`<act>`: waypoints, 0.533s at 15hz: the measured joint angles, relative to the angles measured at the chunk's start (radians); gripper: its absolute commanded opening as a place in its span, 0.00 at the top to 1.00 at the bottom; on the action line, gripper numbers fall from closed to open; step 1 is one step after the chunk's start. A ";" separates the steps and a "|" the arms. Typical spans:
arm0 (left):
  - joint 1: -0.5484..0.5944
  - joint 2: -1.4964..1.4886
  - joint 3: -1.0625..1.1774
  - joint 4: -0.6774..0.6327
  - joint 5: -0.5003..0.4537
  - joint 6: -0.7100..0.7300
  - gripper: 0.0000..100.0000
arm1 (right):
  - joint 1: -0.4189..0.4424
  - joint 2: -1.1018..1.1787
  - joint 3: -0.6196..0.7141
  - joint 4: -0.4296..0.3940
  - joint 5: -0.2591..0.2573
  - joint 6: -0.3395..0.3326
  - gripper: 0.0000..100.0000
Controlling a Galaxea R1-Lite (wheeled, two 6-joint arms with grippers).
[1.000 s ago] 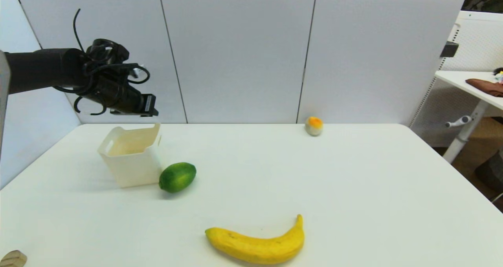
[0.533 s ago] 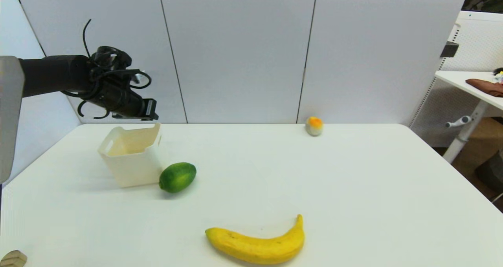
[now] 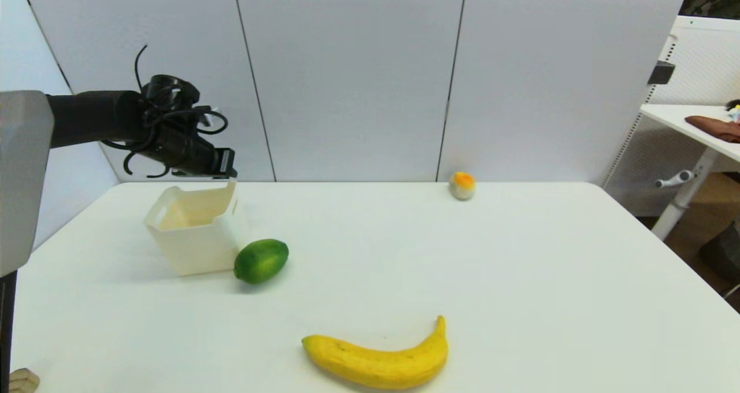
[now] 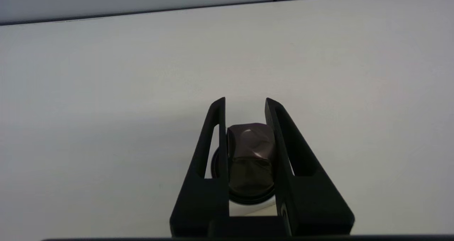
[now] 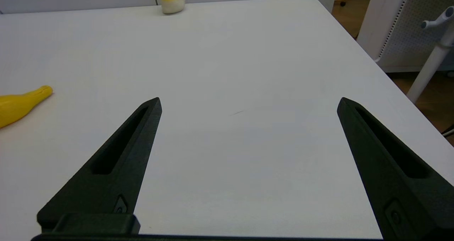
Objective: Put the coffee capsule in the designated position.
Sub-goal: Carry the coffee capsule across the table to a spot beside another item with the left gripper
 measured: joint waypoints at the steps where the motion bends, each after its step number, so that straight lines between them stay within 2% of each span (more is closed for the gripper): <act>1: 0.000 0.001 0.000 0.000 0.001 0.000 1.00 | 0.000 0.000 0.000 0.000 0.000 0.000 0.00; 8: 0.000 0.006 0.000 -0.001 0.002 0.001 1.00 | 0.000 0.000 0.000 0.000 0.000 0.000 0.00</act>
